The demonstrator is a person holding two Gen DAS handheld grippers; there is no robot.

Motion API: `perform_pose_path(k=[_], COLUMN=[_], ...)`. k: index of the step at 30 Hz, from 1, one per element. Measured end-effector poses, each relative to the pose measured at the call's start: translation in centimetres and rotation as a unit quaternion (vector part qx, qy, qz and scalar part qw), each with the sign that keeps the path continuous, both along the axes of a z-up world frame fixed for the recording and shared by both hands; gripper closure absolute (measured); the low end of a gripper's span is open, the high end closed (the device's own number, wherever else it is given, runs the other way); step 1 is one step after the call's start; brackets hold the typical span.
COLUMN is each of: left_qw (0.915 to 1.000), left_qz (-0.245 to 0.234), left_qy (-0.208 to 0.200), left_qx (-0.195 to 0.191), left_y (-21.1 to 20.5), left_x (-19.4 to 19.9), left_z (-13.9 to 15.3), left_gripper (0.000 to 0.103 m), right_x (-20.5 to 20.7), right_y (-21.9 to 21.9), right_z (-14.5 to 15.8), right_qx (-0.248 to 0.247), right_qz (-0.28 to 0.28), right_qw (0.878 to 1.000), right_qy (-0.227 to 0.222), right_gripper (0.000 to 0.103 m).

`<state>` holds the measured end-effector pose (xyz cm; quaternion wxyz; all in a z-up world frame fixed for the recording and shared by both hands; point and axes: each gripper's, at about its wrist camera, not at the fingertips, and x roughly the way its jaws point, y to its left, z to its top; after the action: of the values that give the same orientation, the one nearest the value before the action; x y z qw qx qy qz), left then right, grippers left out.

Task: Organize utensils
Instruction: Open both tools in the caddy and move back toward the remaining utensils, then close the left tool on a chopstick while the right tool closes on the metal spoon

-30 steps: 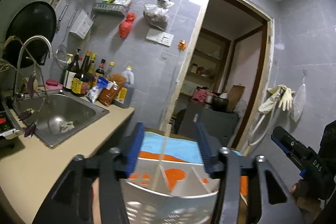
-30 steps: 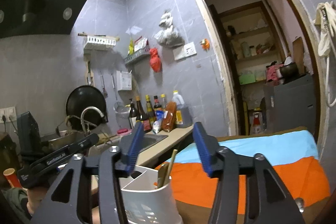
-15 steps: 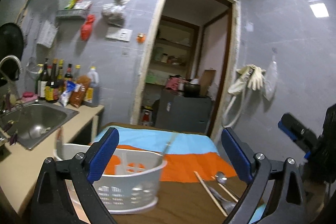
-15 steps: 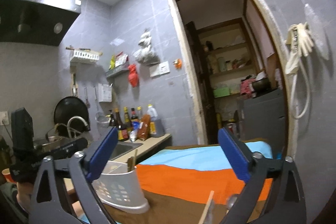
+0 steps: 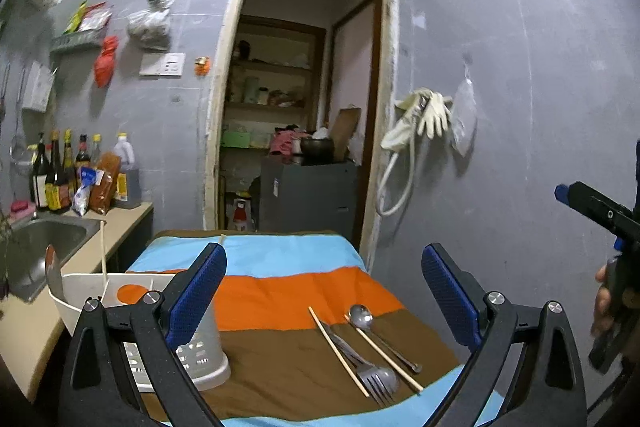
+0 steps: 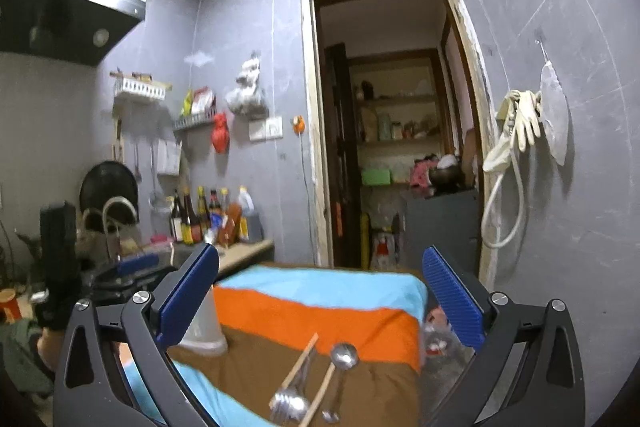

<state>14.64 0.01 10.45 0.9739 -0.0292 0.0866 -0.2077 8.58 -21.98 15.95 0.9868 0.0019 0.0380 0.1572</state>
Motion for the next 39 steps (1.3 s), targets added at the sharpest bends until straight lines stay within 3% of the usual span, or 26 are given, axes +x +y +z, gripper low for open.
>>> perform_pose_path(k=[5,14,26,28,30,33,36,39], left_qw=[0.999,0.9911,0.9669,0.9624,0.956,0.9456,0.9345,0.9319], left_qz=[-0.006,0.007,-0.017,-0.026,-0.036,-0.047,-0.059,-0.064], left_qy=[0.034,0.117,0.235,0.251,0.273,0.307,0.338,0.344], left_qx=[0.028,0.063,0.098,0.1,0.101,0.099,0.096,0.095], left_y=[-1.8,-3.5,-5.5,-5.8,-6.1,-6.4,-6.7,-6.7], left_x=[1.2,5.1,10.6,11.4,12.4,13.9,15.5,16.1], left_z=[-2.0,-7.6,-12.2,-12.6,-13.1,-14.0,-15.0,-15.1], left_gripper=[0.007,0.007,0.009,0.016,0.033,0.05,0.057,0.059], right_x=[0.2,4.6,11.2,12.0,12.8,13.8,14.5,14.9], right_y=[-0.6,-1.3,-2.6,-2.5,-2.2,-1.8,-1.6,-1.1], right_z=[-2.2,-8.2,-13.8,-14.5,-15.1,-16.0,-16.7,-17.2], right_qx=[-0.016,-0.029,-0.018,-0.023,-0.029,-0.039,-0.047,-0.058], right_qz=[-0.016,-0.035,-0.016,-0.008,0.001,0.013,0.021,0.025], right_qw=[0.999,0.996,0.982,0.978,0.974,0.967,0.961,0.957], right_qy=[0.024,0.075,0.187,0.206,0.226,0.253,0.272,0.284], right_gripper=[0.0,0.0,0.0,0.003,0.005,0.012,0.016,0.016])
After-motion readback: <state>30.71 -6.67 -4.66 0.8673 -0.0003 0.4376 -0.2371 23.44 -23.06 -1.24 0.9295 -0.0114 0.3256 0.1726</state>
